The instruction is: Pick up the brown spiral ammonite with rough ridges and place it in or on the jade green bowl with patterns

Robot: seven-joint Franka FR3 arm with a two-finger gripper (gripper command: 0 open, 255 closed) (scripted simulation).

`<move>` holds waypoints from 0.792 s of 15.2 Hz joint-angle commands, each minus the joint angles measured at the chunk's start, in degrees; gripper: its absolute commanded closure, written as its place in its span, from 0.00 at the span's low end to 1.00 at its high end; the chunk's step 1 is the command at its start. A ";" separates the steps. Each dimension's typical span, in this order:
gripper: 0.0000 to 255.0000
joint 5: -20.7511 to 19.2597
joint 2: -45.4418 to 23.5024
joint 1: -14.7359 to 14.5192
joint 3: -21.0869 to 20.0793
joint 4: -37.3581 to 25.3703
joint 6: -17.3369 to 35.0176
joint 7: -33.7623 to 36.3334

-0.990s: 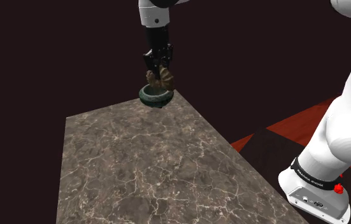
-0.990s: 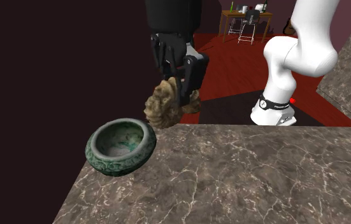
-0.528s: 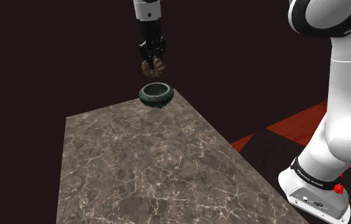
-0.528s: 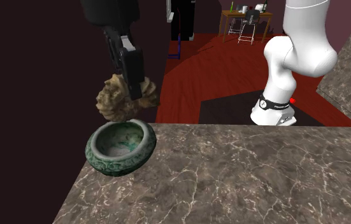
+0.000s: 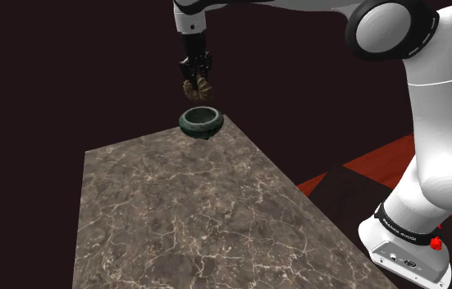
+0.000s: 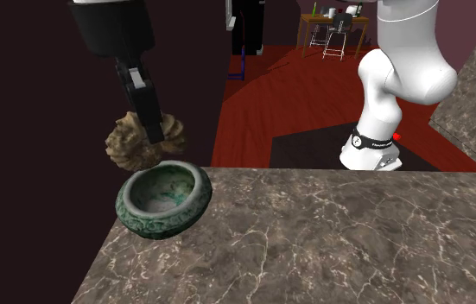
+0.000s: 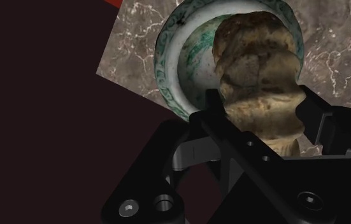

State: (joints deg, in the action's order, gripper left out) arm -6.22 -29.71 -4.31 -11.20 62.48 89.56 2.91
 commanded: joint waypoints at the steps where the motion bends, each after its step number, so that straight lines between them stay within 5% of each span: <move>1: 1.00 0.05 0.37 0.17 -0.01 2.07 1.76 0.03; 12: 1.00 0.15 1.40 0.80 0.03 11.09 9.72 0.30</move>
State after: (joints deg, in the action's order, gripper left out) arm -6.06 -28.26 -3.48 -11.16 73.41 99.01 3.15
